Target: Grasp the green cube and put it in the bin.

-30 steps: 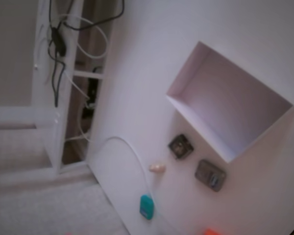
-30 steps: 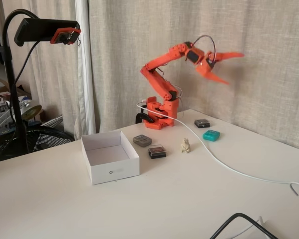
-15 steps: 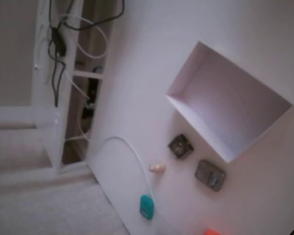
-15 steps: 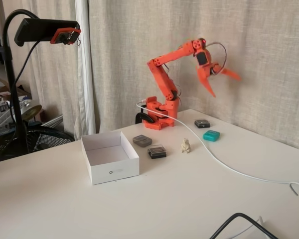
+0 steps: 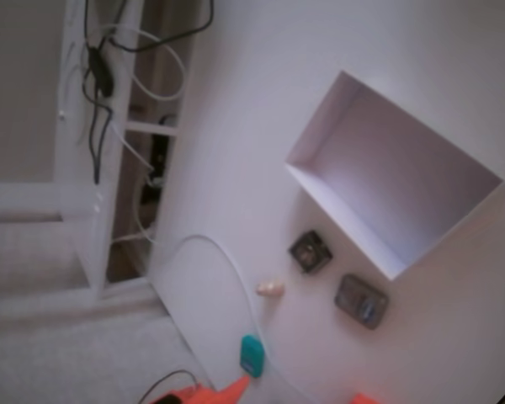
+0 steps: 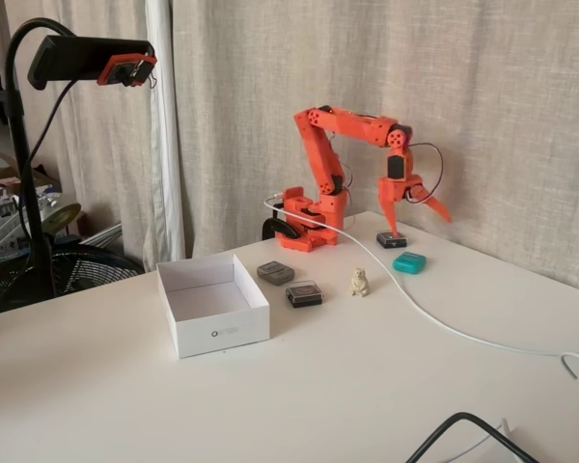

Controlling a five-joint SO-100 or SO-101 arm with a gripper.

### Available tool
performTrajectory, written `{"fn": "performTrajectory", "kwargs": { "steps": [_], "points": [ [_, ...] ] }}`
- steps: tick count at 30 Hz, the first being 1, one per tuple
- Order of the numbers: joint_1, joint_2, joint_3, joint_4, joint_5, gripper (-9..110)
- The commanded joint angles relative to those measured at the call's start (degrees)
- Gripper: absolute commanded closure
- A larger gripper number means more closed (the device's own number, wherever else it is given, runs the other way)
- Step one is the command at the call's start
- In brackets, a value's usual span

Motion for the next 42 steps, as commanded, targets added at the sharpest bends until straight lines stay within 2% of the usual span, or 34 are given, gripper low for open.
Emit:
{"fn": "performTrajectory", "kwargs": {
  "steps": [1,15,34,36,39,42],
  "points": [
    [2.1,-0.8,1.2,-2.7,-2.4,52],
    [7.6,-4.0,12.0,-11.2,-5.4,52],
    [9.6,-7.0,12.2,-14.4,-5.5,52],
    [9.4,-7.2,12.3,-14.1,-5.5,54],
    [9.3,-7.6,12.4,-14.1,-5.5,62],
    [9.6,-7.7,12.5,-14.2,-5.5,62]
  ]
}}
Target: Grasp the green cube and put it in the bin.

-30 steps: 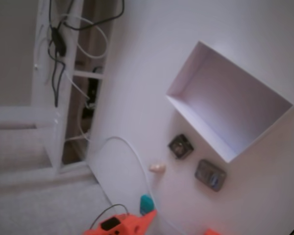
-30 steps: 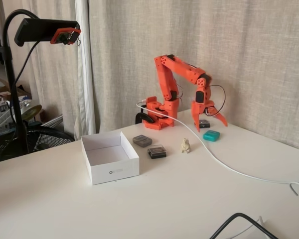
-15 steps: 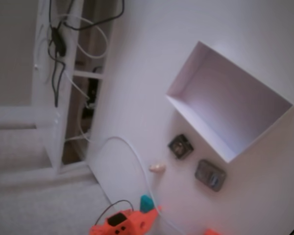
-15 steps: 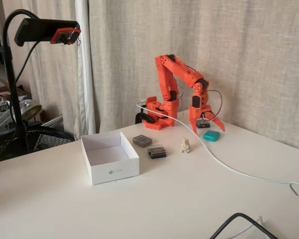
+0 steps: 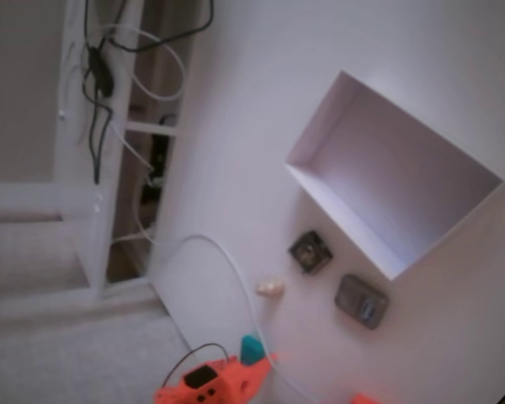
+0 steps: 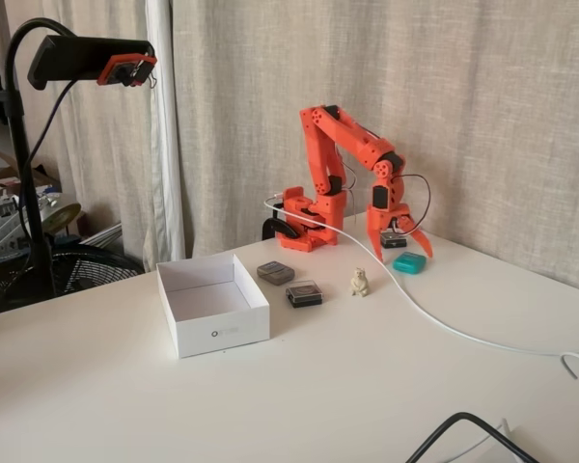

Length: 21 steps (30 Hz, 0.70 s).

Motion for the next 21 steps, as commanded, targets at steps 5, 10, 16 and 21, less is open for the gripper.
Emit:
{"fn": "performTrajectory", "kwargs": {
  "steps": [5,10,16,21],
  "points": [
    [0.3,-2.3,0.3,-0.1,-0.2,66],
    [0.4,-2.9,0.0,-0.2,-0.2,69],
    [0.7,-3.9,-0.5,0.1,-0.2,69],
    [1.0,-5.8,-1.8,1.1,-0.2,68]
  ]
}}
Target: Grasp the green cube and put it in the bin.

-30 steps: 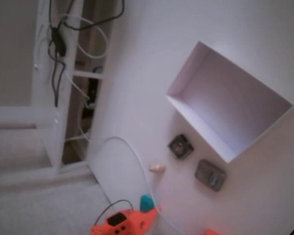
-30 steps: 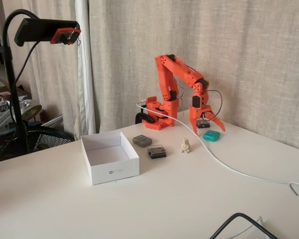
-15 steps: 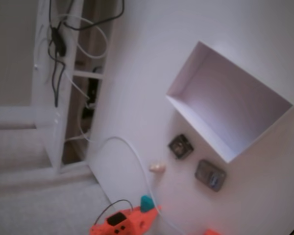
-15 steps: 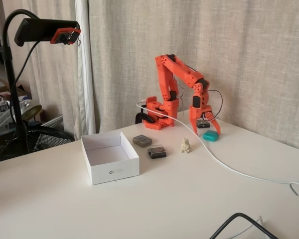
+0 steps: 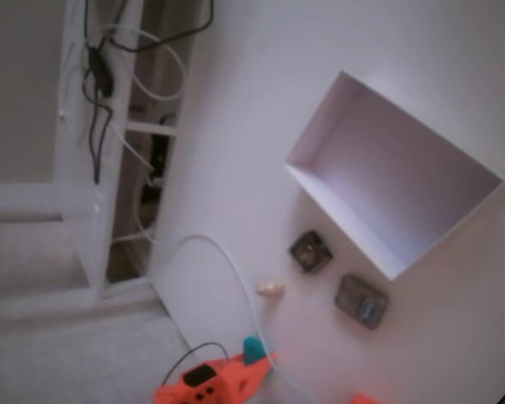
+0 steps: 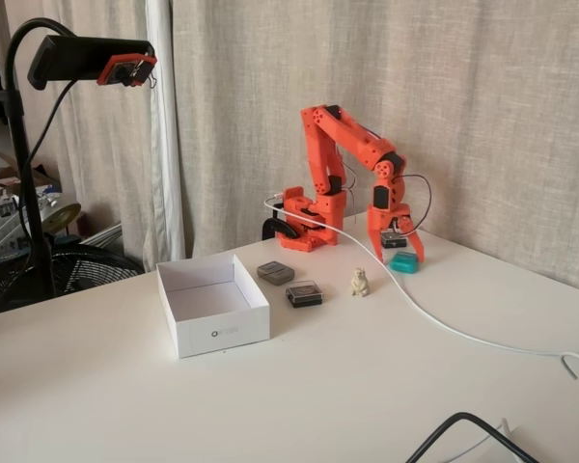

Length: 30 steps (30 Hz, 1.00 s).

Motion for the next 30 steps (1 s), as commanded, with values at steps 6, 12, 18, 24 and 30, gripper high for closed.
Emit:
{"fn": "performTrajectory", "kwargs": {
  "steps": [6,12,18,24,30],
  "points": [
    [-0.1,-4.5,-1.6,0.5,-0.1,69],
    [-0.8,-4.7,-1.6,-0.1,-0.1,69],
    [-0.8,-5.1,-1.6,-0.1,-0.1,71],
    [-0.8,-5.4,-1.8,-0.1,-0.1,82],
    [-0.5,-4.9,-1.5,-0.2,-0.1,85]
  ]
}}
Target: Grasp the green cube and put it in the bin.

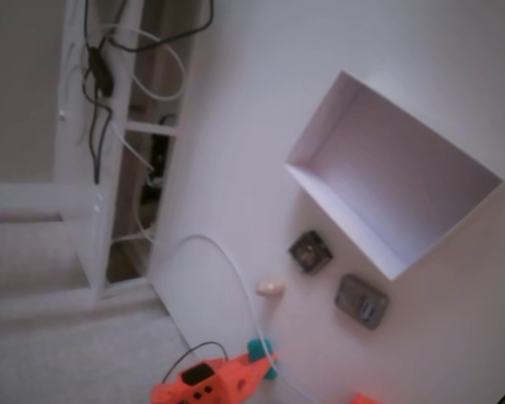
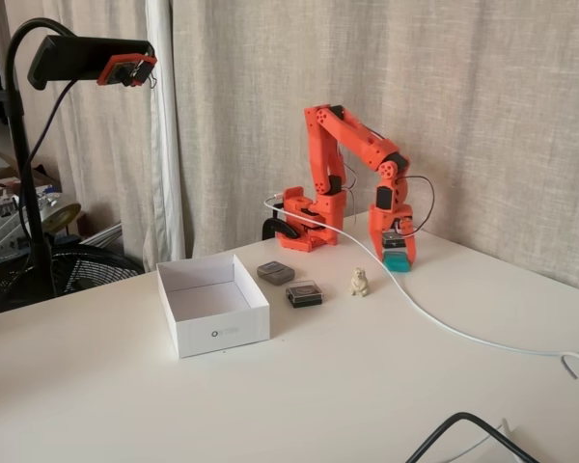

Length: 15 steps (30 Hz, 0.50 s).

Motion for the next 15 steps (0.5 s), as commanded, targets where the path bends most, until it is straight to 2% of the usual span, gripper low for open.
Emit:
{"fn": "performTrajectory", "kwargs": {
  "steps": [1,4,8,9,15],
  "points": [
    [-0.2,-2.2,0.4,-0.8,-0.1,85],
    [0.1,-1.8,0.4,-1.0,-0.1,88],
    [0.3,-0.4,0.4,-2.3,-0.1,102],
    [0.3,0.1,0.4,-2.6,-0.1,109],
    [0.4,2.8,0.4,-5.4,0.1,110]
  ]
}}
